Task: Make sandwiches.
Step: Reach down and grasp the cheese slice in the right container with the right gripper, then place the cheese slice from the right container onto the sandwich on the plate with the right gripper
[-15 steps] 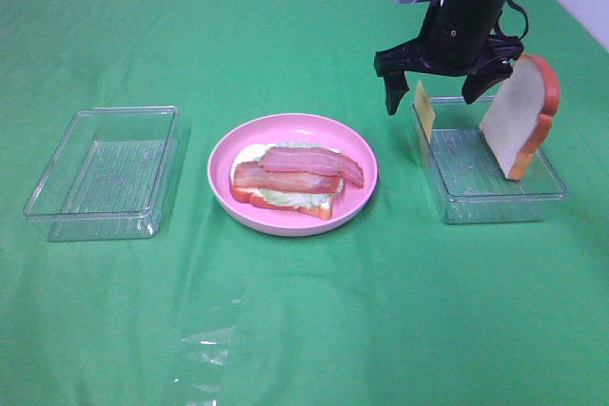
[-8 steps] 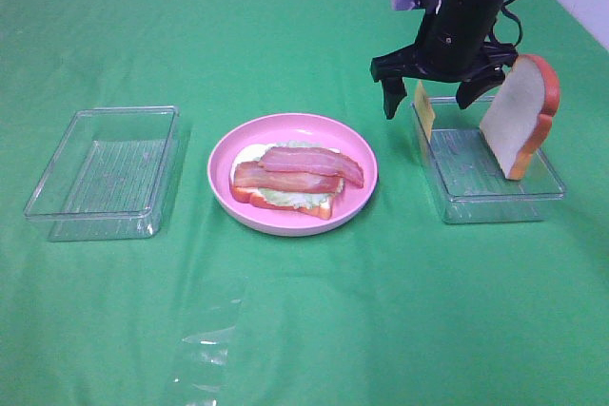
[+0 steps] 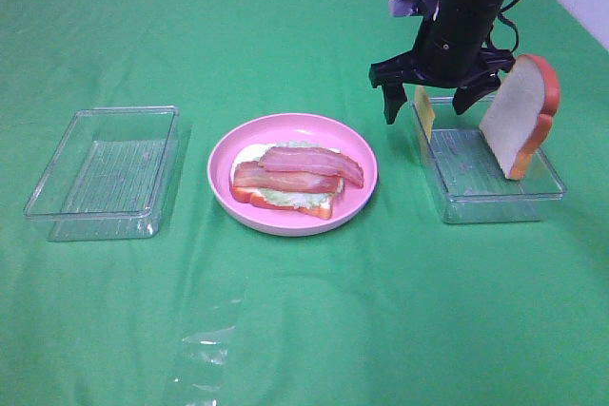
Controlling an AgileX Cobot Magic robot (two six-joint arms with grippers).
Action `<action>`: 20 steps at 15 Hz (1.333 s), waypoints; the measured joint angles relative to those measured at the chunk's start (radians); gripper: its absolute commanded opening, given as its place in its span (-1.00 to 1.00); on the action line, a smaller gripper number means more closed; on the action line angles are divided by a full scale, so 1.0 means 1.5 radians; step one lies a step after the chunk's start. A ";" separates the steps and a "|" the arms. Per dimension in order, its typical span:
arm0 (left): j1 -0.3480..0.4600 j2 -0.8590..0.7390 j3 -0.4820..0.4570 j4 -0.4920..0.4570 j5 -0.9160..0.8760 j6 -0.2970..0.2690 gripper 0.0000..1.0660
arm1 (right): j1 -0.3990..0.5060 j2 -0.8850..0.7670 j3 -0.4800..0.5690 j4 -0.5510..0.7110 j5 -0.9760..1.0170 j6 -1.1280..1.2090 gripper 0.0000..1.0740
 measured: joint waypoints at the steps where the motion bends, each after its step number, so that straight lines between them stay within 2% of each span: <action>1: 0.000 0.000 0.000 0.000 0.000 0.000 0.87 | 0.000 0.000 0.000 0.000 -0.001 0.000 0.51; 3: 0.000 0.000 0.000 0.000 0.000 0.000 0.87 | 0.000 0.003 0.000 0.000 -0.001 0.000 0.15; 4: 0.000 0.000 0.000 0.000 0.000 0.000 0.87 | 0.000 0.005 0.000 0.000 -0.001 0.000 0.03; 6: 0.000 0.000 0.000 0.000 0.000 0.000 0.87 | 0.000 0.014 0.000 0.000 -0.001 0.000 -0.43; 7: 0.000 0.000 0.000 0.000 0.000 0.000 0.87 | 0.000 0.015 0.000 0.000 -0.001 0.000 -0.76; 8: 0.000 0.000 0.000 0.000 0.000 0.000 0.87 | 0.000 0.015 0.000 0.000 -0.001 0.000 -0.97; 20: 0.000 0.000 0.000 0.000 0.000 0.000 0.87 | 0.000 0.003 0.000 0.003 -0.012 -0.009 -1.00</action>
